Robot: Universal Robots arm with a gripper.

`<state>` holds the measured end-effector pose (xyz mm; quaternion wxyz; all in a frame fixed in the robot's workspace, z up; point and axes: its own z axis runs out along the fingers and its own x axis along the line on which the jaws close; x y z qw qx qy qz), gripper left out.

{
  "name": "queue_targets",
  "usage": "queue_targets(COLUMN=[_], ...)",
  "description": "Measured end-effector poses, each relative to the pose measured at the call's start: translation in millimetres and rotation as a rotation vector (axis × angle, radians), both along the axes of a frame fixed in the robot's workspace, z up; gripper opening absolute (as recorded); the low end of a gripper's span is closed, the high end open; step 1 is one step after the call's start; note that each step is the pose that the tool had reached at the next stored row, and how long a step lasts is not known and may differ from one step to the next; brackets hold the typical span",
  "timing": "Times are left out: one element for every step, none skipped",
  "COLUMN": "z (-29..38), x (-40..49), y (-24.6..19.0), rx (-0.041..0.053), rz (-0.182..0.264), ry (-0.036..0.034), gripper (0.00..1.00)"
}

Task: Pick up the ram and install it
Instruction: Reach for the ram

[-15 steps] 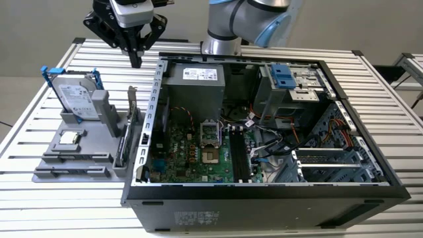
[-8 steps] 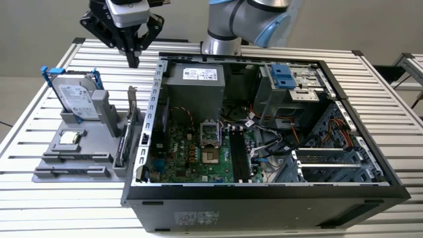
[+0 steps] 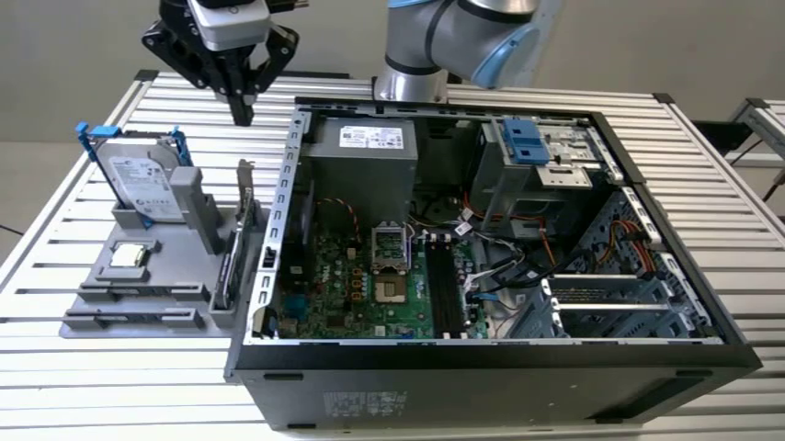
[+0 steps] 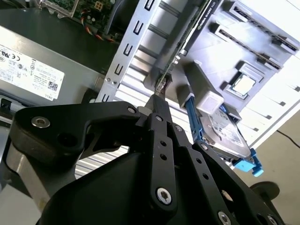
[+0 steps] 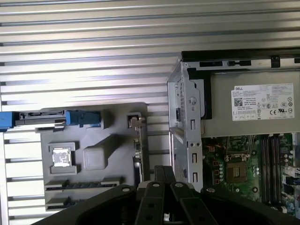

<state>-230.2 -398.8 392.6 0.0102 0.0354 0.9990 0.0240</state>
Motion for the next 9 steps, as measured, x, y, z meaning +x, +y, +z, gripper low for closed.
queue_targets(z=[0.0, 0.0, 0.0, 0.0, 0.0, 0.0, 0.0, 0.0, 0.0], x=[-0.6, -1.2, -1.8, -2.4, -3.0, -3.6, -4.2, -4.8, -5.4], y=[0.0, 0.0, 0.0, 0.0, 0.0, 0.0, 0.0, 0.0, 0.0], rx=[0.0001, 0.0001, 0.0000, 0.0000, 0.0000, 0.0000, 0.0000, 0.0000, 0.0001], rz=[0.000, 0.000, 0.000, 0.000, 0.000, 0.000, 0.000, 0.000, 0.000], ry=[-0.0001, 0.0000, 0.0000, 0.0000, 0.0000, 0.0000, 0.0000, 0.0000, 0.0000], gripper=[0.00, 0.00, 0.00, 0.00, 0.00, 0.00, 0.00, 0.00, 0.00])
